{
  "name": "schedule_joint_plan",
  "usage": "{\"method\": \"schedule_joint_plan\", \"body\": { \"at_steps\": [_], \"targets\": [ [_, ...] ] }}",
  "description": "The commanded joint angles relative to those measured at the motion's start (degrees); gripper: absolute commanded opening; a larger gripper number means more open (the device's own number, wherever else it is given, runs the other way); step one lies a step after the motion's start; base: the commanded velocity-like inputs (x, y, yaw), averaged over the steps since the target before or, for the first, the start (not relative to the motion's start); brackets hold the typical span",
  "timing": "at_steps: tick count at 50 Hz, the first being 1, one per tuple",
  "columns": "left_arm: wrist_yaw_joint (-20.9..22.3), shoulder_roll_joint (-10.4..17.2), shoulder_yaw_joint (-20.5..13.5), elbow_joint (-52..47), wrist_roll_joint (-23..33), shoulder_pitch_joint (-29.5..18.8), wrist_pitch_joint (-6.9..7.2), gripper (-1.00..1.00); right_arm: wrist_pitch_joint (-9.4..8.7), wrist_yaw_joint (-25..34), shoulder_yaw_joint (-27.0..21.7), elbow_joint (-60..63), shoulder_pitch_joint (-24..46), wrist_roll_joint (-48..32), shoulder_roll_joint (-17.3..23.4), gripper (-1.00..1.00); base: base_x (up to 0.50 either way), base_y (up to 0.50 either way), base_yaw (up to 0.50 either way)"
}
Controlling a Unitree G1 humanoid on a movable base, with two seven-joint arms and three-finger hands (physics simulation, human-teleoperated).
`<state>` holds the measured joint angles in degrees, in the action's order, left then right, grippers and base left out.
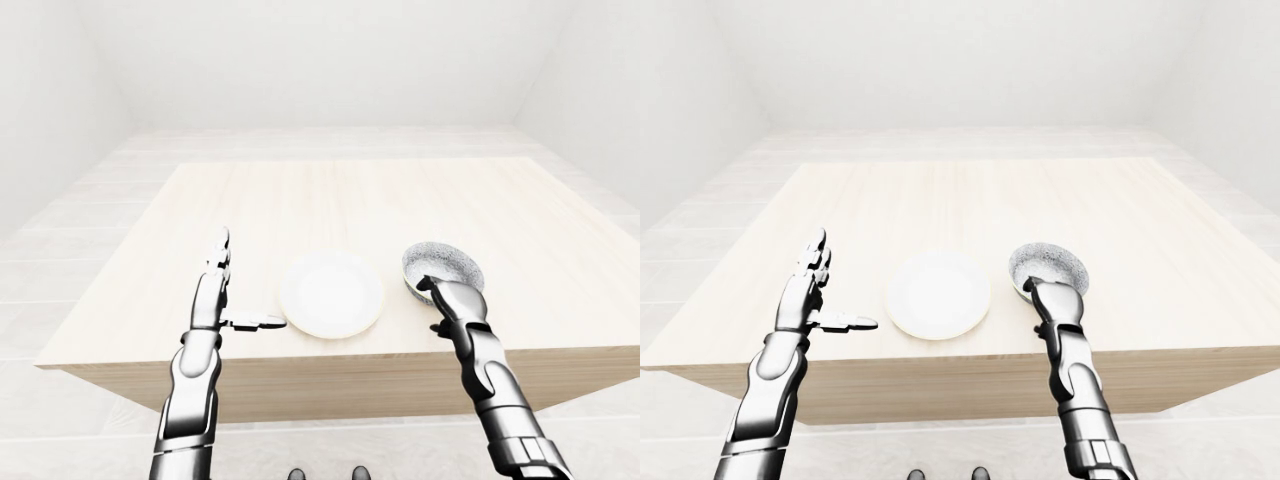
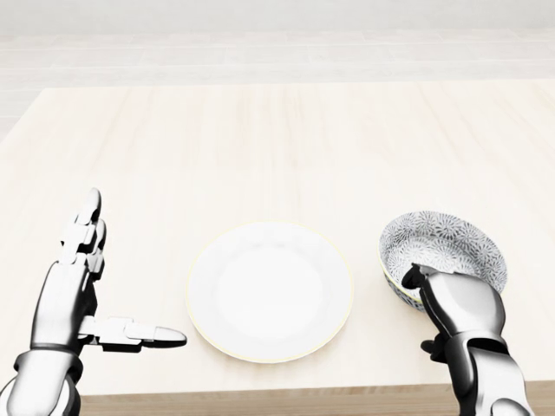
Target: Put the bowl on the plate.
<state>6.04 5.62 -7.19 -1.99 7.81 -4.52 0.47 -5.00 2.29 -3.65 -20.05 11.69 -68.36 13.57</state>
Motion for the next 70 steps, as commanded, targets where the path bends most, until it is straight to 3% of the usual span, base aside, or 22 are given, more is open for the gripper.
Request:
{"method": "schedule_joint_plan", "body": {
  "at_steps": [1, 8, 13, 16, 18, 28, 40, 70],
  "targets": [
    [-0.06, 0.08, -0.09, 0.31, -0.06, 0.01, -0.28, 1.00, 0.00, 0.33, -0.06, 0.53, -0.29, -0.26, -0.03, 0.15, 0.00, 0.00, 0.00],
    [-0.34, 0.15, -0.10, 1.53, 0.08, -0.41, -0.87, 1.00, 0.00, 0.86, -0.08, 1.27, -0.69, -0.58, -0.07, 0.11, 0.00, 0.00, 0.00],
    [-0.29, 0.19, -0.14, 1.22, 0.00, -0.14, -0.83, 1.00, 0.00, 0.94, -0.18, 1.43, -0.71, -0.73, -0.07, -0.04, 0.00, 0.00, 0.00],
    [-0.24, 0.23, -0.26, 1.11, -0.12, -0.13, -0.71, 1.00, 0.00, 1.17, -0.18, 1.80, -0.80, -0.91, -0.08, -0.47, 0.00, 0.00, 0.00],
    [-0.24, 0.23, -0.28, 1.09, -0.14, -0.13, -0.67, 1.00, 0.00, 1.29, -0.19, 1.85, -0.80, -0.97, -0.10, -0.50, 0.00, 0.00, 0.00],
    [-0.13, 0.23, -0.35, 0.19, -0.17, 0.13, -0.18, 1.00, 0.00, 1.51, -0.29, 2.11, -0.85, -1.17, -0.15, -0.50, 0.00, 0.00, 0.00],
    [-0.23, 0.21, -0.34, 0.73, -0.04, 0.07, -0.60, 1.00, 0.00, 2.37, -0.46, 3.31, -1.10, -1.65, -0.04, -0.45, 0.00, 0.00, 0.00],
    [-0.18, 0.39, -0.56, 1.69, -0.28, -0.10, -1.21, 1.00, 0.00, 11.78, -2.60, 16.36, -2.30, -6.33, -0.21, -0.40, 0.00, 0.00, 0.00]
  ]
}}
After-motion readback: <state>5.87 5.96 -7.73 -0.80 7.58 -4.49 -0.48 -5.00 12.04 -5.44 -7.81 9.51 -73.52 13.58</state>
